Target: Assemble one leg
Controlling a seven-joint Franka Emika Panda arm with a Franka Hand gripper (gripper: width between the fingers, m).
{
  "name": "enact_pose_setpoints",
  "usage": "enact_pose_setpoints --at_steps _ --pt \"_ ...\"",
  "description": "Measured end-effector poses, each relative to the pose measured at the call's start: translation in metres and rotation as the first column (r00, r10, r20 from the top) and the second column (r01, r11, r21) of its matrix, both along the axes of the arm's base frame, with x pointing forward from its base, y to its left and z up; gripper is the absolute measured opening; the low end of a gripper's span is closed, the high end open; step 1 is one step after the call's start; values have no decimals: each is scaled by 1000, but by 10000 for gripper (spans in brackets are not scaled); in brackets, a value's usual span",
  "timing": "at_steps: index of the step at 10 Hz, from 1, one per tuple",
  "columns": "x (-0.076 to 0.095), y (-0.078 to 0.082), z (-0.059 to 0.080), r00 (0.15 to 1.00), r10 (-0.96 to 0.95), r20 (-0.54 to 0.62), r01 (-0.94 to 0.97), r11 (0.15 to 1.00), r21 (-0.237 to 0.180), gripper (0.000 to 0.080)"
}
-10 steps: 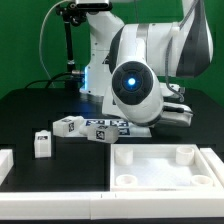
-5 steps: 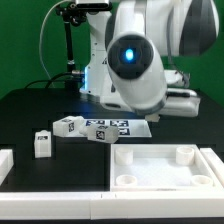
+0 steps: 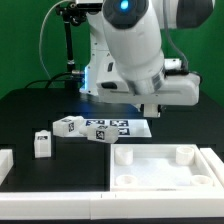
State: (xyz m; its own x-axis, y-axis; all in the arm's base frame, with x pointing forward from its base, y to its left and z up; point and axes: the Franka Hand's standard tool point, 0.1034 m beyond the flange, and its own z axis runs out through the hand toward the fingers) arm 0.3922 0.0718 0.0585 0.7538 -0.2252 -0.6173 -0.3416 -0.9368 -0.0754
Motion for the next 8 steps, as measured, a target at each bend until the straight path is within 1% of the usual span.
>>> enact_pose_setpoints --at_steps 1,2,3,4,5,6,7,8 --pt "6 2 -1 997 1 81 2 999 -36 293" --pt "19 11 4 989 22 148 -13 998 -57 293" --pt "40 15 22 976 32 216 -22 998 -51 293" --pt "65 12 41 956 52 290 -39 998 -49 293" --pt "78 10 51 925 65 375 -44 997 -65 293" --pt "73 11 49 901 57 431 -19 996 -92 293" --pt "69 12 47 883 63 464 -17 994 -104 293" --pt "76 11 48 843 70 533 -4 992 -124 293"
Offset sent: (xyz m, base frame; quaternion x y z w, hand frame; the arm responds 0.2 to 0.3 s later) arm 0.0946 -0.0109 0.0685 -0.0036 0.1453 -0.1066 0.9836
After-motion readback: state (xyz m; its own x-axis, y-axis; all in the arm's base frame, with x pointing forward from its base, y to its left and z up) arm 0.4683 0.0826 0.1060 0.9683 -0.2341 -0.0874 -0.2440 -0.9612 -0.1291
